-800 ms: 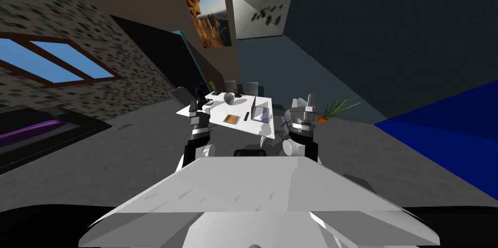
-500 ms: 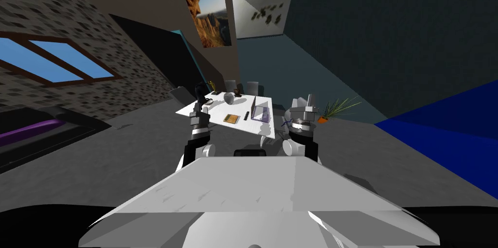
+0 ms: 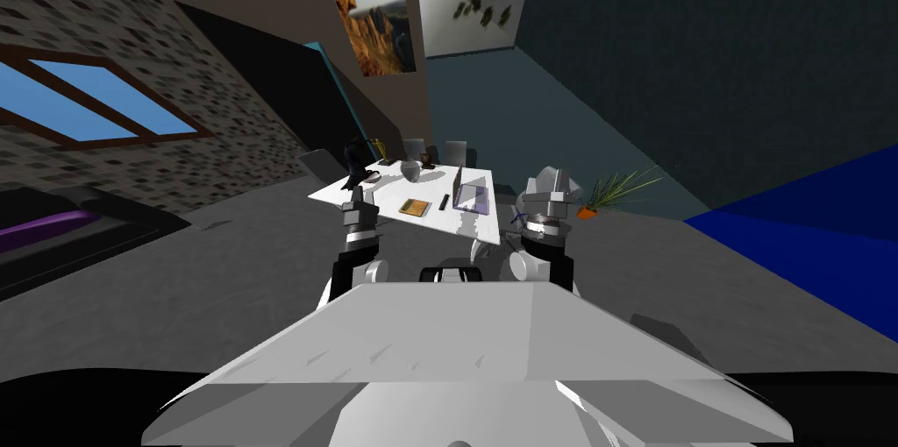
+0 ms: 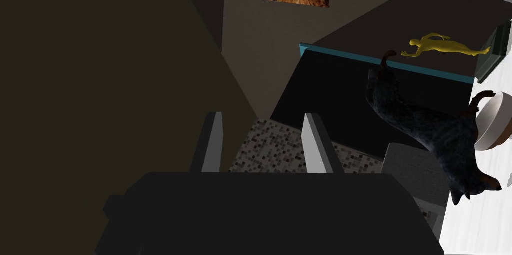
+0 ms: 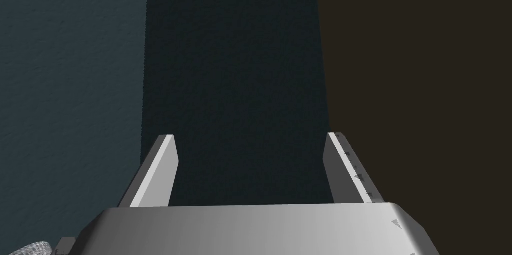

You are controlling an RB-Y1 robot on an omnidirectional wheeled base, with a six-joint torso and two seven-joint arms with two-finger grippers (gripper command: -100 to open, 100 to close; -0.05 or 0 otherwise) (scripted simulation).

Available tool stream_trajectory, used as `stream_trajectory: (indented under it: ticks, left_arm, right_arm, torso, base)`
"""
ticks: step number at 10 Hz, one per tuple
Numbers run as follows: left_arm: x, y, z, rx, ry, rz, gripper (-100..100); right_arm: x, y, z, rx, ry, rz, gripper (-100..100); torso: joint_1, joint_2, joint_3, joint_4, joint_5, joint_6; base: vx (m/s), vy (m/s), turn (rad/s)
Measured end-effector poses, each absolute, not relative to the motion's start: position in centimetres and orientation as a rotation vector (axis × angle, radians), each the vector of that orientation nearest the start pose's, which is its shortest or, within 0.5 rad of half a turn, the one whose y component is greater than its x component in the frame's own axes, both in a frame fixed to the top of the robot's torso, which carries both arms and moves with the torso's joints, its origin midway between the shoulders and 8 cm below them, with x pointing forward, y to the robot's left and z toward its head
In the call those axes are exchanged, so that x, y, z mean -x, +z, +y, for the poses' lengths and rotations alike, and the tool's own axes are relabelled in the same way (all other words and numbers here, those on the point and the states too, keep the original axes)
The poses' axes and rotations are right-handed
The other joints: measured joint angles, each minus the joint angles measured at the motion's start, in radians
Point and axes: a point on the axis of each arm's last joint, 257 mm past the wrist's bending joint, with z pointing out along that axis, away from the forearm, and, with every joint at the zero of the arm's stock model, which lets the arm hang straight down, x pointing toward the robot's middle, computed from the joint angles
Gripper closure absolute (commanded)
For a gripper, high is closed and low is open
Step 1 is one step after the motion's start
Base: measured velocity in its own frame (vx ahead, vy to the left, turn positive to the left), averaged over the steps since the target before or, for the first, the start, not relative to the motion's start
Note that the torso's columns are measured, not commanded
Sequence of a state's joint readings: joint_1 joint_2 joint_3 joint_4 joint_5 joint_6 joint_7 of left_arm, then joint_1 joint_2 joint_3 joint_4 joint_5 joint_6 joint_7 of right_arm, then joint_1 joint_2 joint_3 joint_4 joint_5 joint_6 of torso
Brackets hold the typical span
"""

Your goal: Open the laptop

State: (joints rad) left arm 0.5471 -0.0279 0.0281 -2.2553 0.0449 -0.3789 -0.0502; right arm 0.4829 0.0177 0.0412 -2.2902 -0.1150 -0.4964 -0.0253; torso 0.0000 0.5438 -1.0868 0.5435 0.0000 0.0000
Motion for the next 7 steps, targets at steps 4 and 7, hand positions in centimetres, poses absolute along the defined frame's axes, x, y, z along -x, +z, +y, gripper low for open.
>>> stream_trajectory:
  ticks: [4,7]
  left_arm:
    - [-35.8,-2.7,30.7,0.834,-1.193,0.701,0]
    - [-35.8,-2.7,30.7,0.835,-1.193,0.701,0]
  right_arm:
    - [-34.8,3.0,-27.4,-0.697,1.419,0.57,-100]
    - [-35.6,2.0,-26.5,-0.612,1.315,0.7,-100]
  torso:
    - [0.002,0.19,-0.384,0.19,0.0,0.0]
    - [0.001,0.193,-0.39,0.194,0.0,0.0]
  base:
    - [0.006,0.024,-0.011]
    - [0.022,0.07,-0.032]
